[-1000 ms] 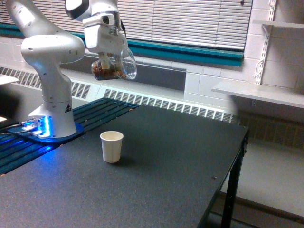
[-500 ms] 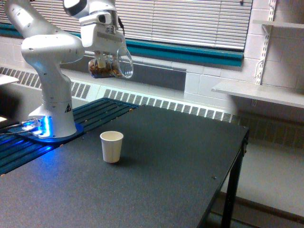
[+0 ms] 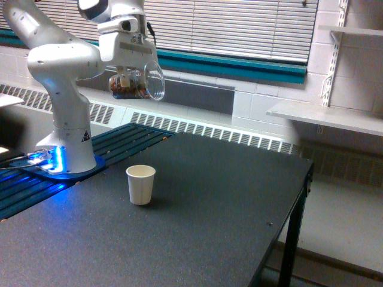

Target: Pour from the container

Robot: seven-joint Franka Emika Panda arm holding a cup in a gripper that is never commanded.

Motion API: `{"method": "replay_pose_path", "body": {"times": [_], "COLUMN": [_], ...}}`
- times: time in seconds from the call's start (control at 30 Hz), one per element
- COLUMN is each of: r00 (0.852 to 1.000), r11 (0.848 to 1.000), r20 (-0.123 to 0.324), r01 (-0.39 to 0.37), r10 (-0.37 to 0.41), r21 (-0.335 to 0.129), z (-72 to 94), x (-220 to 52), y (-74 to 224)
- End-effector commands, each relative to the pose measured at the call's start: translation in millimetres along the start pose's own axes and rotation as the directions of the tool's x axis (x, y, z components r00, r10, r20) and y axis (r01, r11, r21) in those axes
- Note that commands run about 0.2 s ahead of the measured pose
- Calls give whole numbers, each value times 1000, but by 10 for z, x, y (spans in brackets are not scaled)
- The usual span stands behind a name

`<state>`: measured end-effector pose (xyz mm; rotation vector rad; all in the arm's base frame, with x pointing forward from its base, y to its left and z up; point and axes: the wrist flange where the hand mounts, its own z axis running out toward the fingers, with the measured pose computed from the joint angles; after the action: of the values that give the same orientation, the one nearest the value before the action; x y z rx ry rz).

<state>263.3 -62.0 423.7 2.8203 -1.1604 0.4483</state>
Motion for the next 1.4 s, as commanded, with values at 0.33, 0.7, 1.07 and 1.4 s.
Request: {"method": "replay_pose_path", "body": {"times": [0.33, 0.7, 1.07, 1.4], "r00": [998, 995, 991, 986], "r11": [999, 999, 998, 997], "r20": [63, 101, 131, 165], "r01": [-15, -8, 5, 18], "r10": [17, 12, 3, -5], "r21": [-29, -40, -61, -80], "z": [201, 297, 406, 491], "x": [-98, -115, -128, -169], "y": [64, 83, 117, 120]}}
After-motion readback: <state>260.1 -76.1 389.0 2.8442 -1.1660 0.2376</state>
